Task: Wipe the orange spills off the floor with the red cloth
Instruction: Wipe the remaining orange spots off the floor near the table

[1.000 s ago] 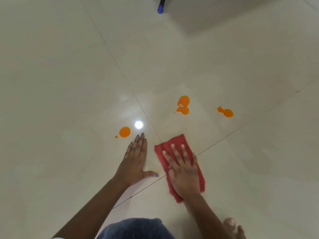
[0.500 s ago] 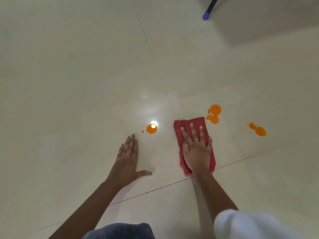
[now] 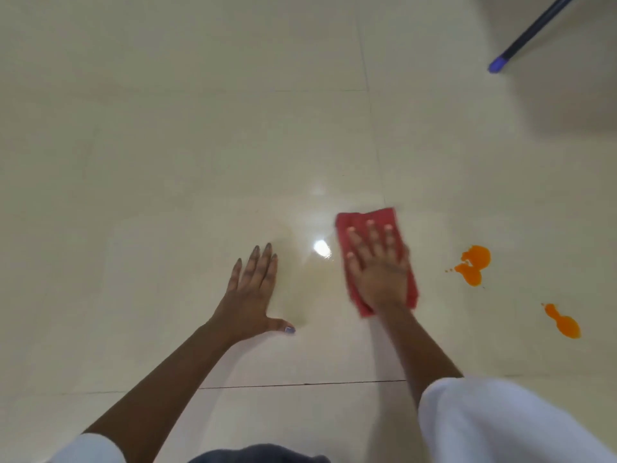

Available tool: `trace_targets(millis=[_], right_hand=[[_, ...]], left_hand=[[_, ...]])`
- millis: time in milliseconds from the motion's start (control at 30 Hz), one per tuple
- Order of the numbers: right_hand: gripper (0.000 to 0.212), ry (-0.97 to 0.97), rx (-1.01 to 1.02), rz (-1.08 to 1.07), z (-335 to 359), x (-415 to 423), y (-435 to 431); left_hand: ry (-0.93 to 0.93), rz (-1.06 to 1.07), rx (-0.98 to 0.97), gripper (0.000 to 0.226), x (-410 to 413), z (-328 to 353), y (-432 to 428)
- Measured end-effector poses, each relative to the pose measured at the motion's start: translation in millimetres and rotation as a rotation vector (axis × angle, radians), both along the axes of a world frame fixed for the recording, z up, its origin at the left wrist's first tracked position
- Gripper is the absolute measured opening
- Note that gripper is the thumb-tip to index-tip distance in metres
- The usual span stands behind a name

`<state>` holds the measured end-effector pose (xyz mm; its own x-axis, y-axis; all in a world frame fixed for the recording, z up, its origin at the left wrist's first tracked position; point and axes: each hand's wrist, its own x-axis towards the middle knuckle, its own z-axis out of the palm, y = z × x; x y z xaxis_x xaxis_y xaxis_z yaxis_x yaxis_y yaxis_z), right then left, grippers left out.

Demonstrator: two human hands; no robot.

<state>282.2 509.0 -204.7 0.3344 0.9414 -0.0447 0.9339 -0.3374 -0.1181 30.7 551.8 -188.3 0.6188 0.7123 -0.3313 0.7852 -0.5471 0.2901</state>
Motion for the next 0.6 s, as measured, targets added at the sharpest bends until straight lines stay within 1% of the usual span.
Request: trace_targets(millis=[67, 133, 167, 233, 300, 333, 367, 400, 467, 500, 533, 600], right_hand=[[0.057, 0.038, -0.025, -0.139, 1, 21, -20], [0.057, 0.061, 0.005, -0.222, 7, -9, -60], [0.057, 0.079, -0.007, -0.184, 10, -39, -76], [0.053, 0.126, -0.044, 0.056, 11, -94, -82], [0.051, 0.158, -0.017, 0.267, 11, -105, -36], [0.051, 0.144, -0.02, 0.278, 11, -91, -4], [0.052, 0.114, -0.042, 0.233, 12, -70, 23], [0.053, 0.083, -0.112, 0.158, 13, -45, 39], [0.054, 0.09, -0.232, -0.065, 13, 0, 39], [0.054, 0.111, -0.258, -0.14, 16, 12, 27], [0.054, 0.127, -0.253, -0.184, 19, 15, 12], [0.055, 0.142, -0.238, -0.2, 23, -10, -21]], left_hand=[[0.029, 0.067, -0.03, 0.141, -8, 0, 7], [0.038, 0.096, -0.053, 0.144, -10, -2, 9], [0.036, 0.097, -0.059, 0.143, -10, -3, 9], [0.032, 0.083, -0.063, 0.143, -11, -2, 8], [0.013, 0.083, -0.031, 0.139, -13, -3, 7], [0.004, 0.09, -0.032, 0.135, -13, -4, 8], [0.004, 0.09, -0.056, 0.133, -12, -3, 10], [0.007, 0.09, -0.077, 0.133, -10, -3, 9], [0.027, 0.088, -0.096, 0.134, -8, -1, 9], [0.034, 0.086, -0.102, 0.136, -8, 0, 8], [0.034, 0.086, -0.1, 0.137, -8, 1, 9], [0.042, 0.095, -0.092, 0.138, -9, 4, 10]])
